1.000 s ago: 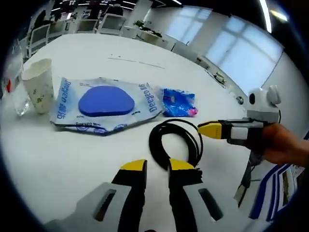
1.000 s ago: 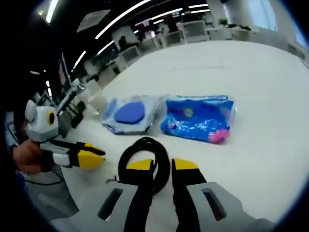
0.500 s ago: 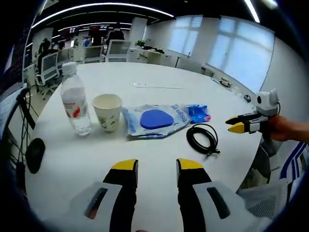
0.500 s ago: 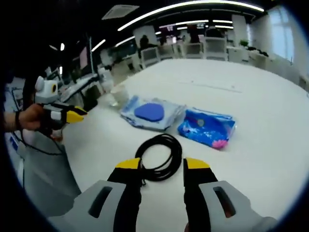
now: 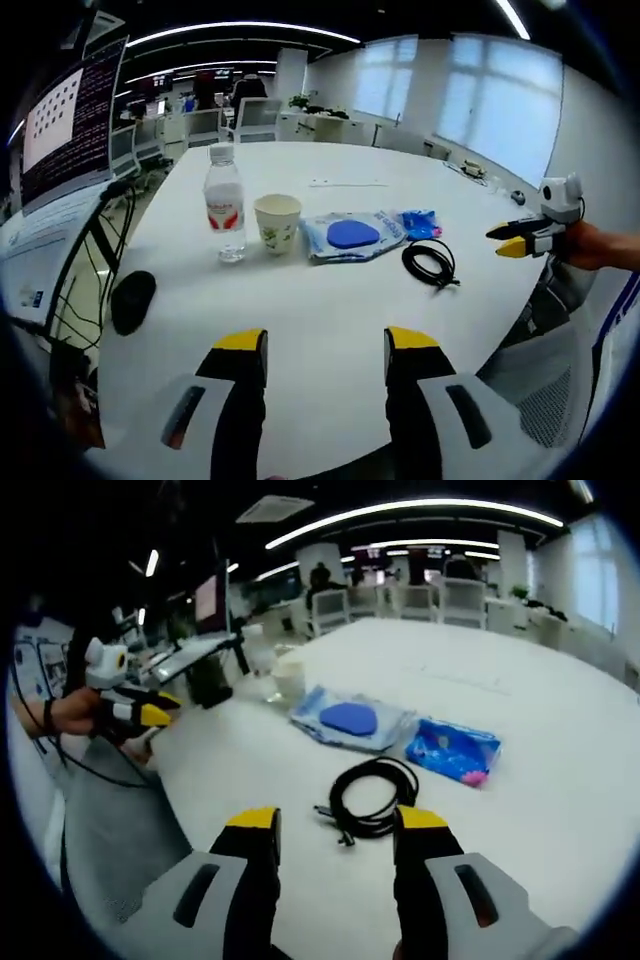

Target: Arrange the tabletop items into an orderly group along one side of the table until the central work area is clear of visible clutter.

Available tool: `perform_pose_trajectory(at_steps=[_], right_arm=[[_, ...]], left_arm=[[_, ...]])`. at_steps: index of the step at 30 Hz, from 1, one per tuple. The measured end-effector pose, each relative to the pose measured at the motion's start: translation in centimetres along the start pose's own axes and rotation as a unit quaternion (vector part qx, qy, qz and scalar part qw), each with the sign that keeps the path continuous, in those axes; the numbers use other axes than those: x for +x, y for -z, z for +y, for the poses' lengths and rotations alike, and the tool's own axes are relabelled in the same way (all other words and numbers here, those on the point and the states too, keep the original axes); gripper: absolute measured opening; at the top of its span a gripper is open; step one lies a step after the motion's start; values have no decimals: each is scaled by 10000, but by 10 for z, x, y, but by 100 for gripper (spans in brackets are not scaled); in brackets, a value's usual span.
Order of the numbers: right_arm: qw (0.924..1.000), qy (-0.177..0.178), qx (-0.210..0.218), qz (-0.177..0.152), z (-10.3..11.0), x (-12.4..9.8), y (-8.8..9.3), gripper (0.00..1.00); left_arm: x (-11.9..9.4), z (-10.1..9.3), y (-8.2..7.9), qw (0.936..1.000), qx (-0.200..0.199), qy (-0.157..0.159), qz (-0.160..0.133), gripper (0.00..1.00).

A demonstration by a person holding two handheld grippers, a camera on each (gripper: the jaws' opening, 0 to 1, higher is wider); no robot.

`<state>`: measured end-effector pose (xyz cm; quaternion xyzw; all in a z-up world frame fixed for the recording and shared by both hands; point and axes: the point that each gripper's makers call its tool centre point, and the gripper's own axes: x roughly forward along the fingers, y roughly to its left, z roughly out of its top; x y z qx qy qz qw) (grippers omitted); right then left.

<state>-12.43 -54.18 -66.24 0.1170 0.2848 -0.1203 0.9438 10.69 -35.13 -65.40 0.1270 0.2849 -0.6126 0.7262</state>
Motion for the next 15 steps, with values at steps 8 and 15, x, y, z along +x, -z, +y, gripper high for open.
perform_pose_trajectory(at_steps=[8, 15], right_arm=[[10000, -16, 50, -20, 10, -2, -1, 46], [9999, 29, 131, 18, 16, -4, 3, 46]], left_arm=[[-8, 2, 2, 10000, -49, 0, -78, 49], [-12, 9, 4, 9999, -111, -36, -116, 49]])
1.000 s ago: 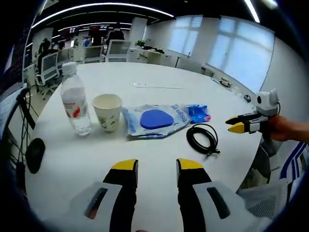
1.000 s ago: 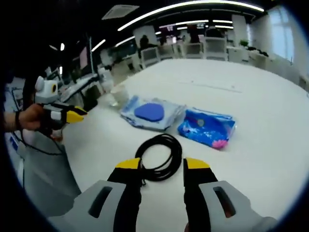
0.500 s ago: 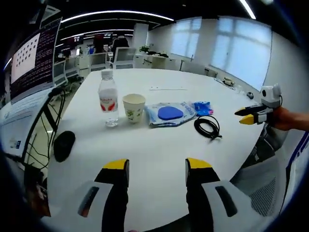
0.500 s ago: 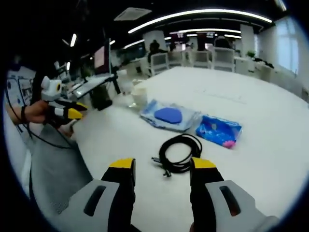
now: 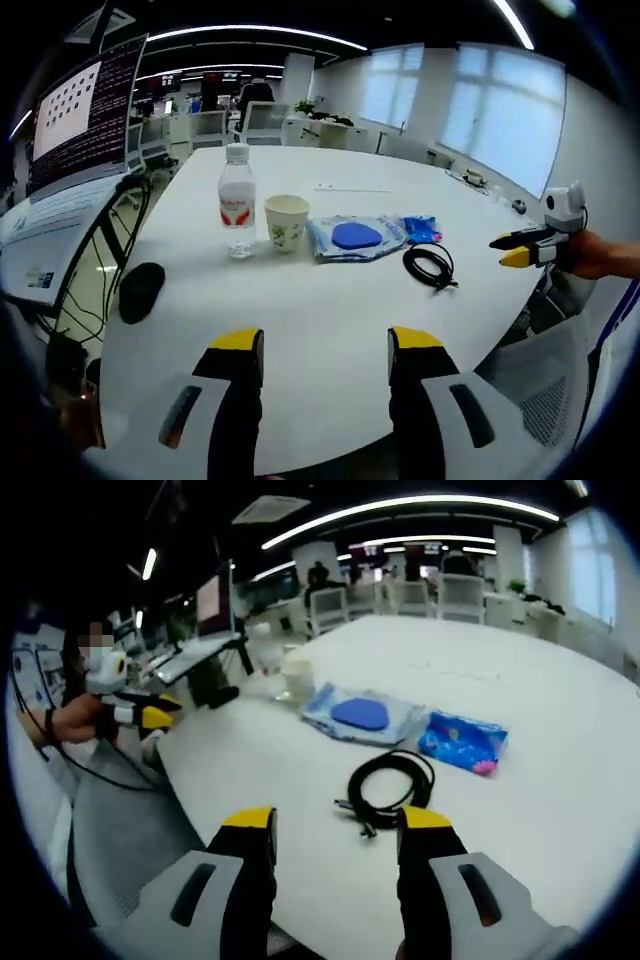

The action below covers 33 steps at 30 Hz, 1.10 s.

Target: Arrange the tabletop items into an orderly group along one side of the table until the central work area is clear of visible clutter.

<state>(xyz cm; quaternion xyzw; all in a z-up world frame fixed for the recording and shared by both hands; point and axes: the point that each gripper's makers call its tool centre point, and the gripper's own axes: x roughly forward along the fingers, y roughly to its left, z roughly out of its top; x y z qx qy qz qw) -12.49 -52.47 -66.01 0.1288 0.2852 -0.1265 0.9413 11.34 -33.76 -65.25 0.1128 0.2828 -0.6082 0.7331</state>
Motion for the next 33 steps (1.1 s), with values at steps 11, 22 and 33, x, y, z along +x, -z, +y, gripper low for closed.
perform_pose_trajectory(at_steps=[11, 22, 33], right_arm=[[9997, 61, 217, 55, 17, -1, 12, 46], [9994, 179, 310, 11, 23, 0, 9, 46], [9987, 308, 417, -16, 21, 1, 10, 46]], left_arm=[[-5, 4, 10, 10000, 50, 9, 47, 49], [-4, 5, 10, 9999, 98, 125, 43, 49], [-2, 14, 9, 9998, 109, 161, 69, 49]])
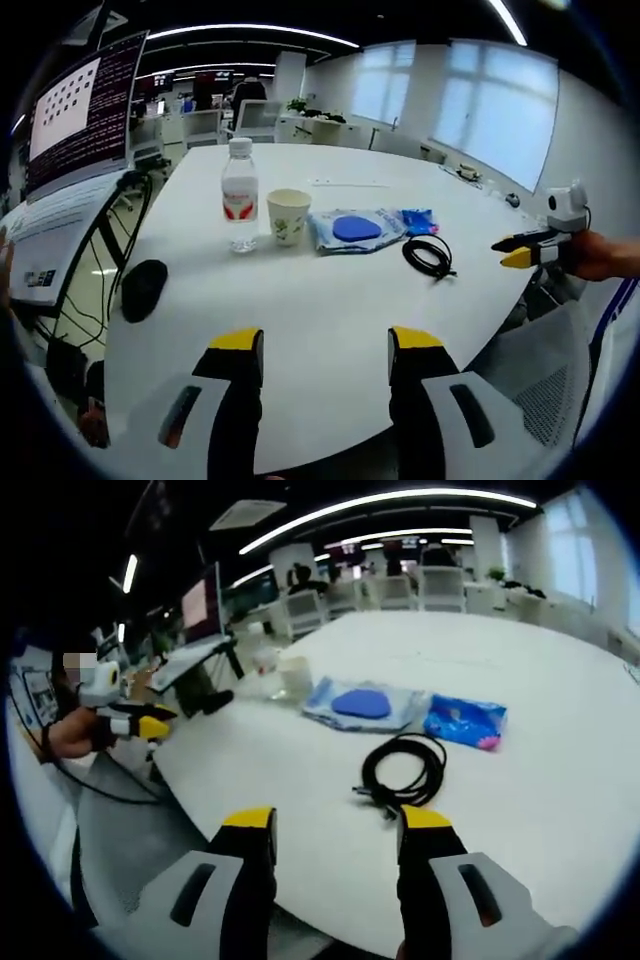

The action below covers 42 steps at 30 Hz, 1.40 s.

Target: Arrange the tabletop items into an orderly group along one side of the table until the central work area is clear of visible clutter.

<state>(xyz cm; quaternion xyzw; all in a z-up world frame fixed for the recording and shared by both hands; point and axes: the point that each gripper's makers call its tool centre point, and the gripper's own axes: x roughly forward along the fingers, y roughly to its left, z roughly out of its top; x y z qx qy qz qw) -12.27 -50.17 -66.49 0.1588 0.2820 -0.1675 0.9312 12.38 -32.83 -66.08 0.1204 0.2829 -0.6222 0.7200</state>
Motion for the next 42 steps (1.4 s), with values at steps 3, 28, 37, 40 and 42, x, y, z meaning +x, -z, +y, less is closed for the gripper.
perform_pose_trajectory(at_steps=[3, 28, 37, 40, 42], right_arm=[[10000, 18, 35, -7, -1, 1, 0, 46], [9999, -87, 53, 41, -2, 8, -1, 45], [9999, -107, 39, 28, -2, 8, -2, 45], [9999, -108, 38, 37, -2, 7, -1, 45], [9999, -111, 33, 35, -1, 6, -1, 45]], left_arm=[[0, 1, 0, 10000, -1, -3, 10, 49], [0, 4, 6, 9997, -191, -115, 54, 49], [1, 4, 4, 9997, -190, -141, 15, 49], [0, 4, 3, 9997, -167, -150, 1, 49], [1, 4, 3, 9997, -163, -157, -16, 49]])
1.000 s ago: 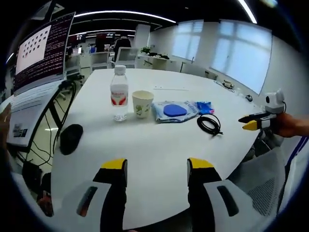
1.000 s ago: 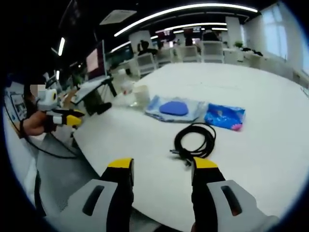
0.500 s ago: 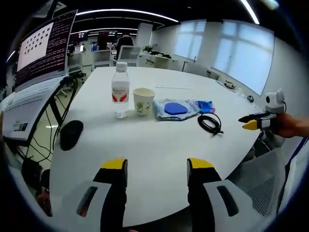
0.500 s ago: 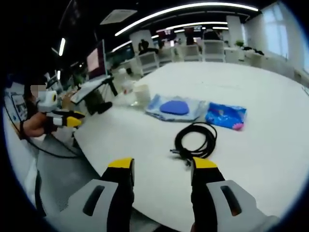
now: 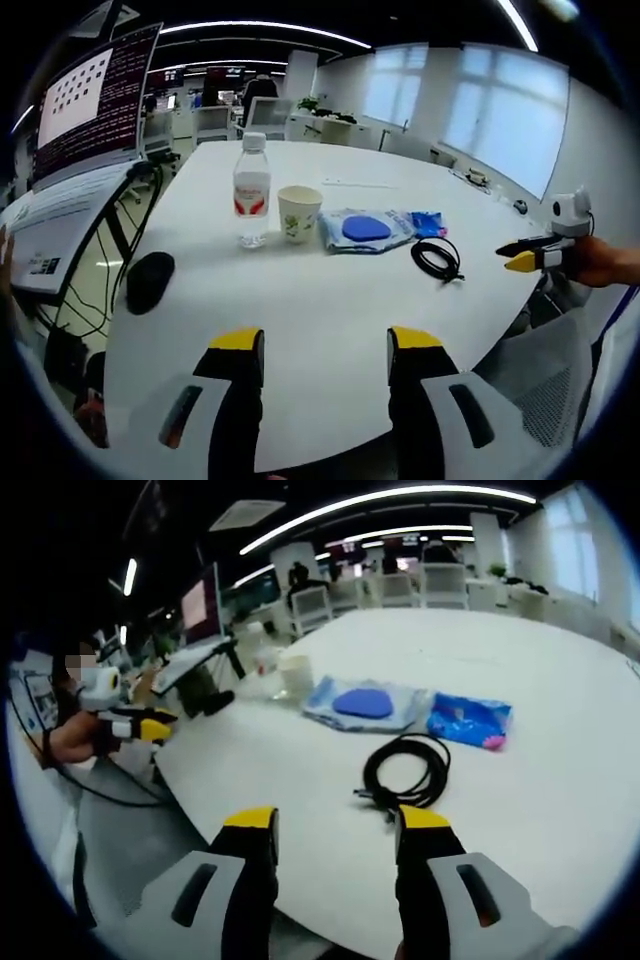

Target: Arrange the tabletop items into an orderly group along one side of the table until the central work area is clear of visible clutter.

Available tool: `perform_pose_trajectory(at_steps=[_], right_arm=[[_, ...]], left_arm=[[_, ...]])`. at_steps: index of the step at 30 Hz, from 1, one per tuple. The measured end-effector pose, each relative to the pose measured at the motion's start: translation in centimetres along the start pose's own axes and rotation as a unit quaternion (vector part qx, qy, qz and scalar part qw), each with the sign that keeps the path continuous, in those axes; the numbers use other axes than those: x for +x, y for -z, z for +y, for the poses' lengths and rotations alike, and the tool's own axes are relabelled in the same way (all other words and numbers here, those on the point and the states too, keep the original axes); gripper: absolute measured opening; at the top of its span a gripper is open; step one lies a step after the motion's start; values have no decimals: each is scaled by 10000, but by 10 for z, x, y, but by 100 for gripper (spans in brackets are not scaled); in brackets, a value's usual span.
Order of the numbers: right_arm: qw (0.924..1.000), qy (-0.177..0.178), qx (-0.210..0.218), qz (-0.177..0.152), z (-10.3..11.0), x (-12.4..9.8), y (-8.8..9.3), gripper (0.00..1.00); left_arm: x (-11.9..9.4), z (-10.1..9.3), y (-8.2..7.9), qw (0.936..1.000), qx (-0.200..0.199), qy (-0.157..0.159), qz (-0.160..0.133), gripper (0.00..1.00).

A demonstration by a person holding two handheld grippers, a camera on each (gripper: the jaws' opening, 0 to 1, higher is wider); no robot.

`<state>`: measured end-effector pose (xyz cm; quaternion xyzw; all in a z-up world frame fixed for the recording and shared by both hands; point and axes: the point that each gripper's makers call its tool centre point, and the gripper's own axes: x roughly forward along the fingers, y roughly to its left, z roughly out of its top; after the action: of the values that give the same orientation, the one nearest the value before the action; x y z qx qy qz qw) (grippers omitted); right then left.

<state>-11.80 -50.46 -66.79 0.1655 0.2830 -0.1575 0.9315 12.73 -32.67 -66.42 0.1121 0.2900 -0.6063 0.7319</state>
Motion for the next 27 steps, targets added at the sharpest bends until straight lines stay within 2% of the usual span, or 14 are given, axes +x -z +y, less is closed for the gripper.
perform_pose_trajectory(at_steps=[9, 27], right_arm=[[9999, 46, -7, 95, 0, -7, 7, 45], [9999, 60, 34, 73, 2, -3, 2, 46]], left_arm=[[0, 6, 0, 9999, -84, -71, -79, 49], [6, 2, -5, 9999, -38, 38, -100, 49]])
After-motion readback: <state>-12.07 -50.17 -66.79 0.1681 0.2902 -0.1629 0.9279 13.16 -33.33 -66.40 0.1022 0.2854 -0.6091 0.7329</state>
